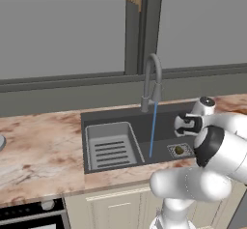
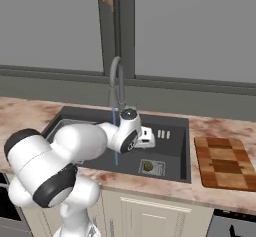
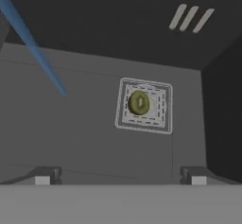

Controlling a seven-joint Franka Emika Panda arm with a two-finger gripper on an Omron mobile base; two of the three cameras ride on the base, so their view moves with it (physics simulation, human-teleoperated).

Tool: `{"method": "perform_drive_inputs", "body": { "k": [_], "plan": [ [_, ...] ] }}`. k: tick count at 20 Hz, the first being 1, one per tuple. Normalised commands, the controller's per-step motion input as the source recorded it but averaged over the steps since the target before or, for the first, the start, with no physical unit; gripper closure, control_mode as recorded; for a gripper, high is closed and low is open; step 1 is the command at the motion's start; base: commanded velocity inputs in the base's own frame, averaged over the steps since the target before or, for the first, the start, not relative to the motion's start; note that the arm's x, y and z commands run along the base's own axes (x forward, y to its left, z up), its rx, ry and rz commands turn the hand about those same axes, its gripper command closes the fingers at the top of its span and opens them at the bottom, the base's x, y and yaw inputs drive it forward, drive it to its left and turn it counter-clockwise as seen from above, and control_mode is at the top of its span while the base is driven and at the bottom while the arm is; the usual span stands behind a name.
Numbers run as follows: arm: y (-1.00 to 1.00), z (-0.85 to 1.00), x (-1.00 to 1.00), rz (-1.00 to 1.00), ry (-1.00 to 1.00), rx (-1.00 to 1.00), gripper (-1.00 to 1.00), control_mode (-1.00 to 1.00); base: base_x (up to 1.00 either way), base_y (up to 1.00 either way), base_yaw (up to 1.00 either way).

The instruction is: Pick the kiwi from the sink and place it on the cutting board to airdry. Then turn off the sink faucet.

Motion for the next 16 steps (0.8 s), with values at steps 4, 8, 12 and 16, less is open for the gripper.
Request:
{"method": "perform_drive_inputs", "body": {
  "k": [4, 8, 12, 16],
  "plan": [
    [-0.12, -0.31, 0.28, 0.00, 0.10, 0.06, -1.00, -1.00, 0.00, 0.00, 0.00],
    [-0.09, -0.26, 0.30, 0.00, 0.14, 0.07, -1.00, -1.00, 0.00, 0.00, 0.00],
    [-0.09, -0.25, 0.22, 0.00, 0.11, 0.07, -1.00, -1.00, 0.00, 0.00, 0.00],
    [-0.10, -0.23, 0.21, 0.00, 0.10, 0.05, -1.00, -1.00, 0.00, 0.00, 0.00]
  ]
}}
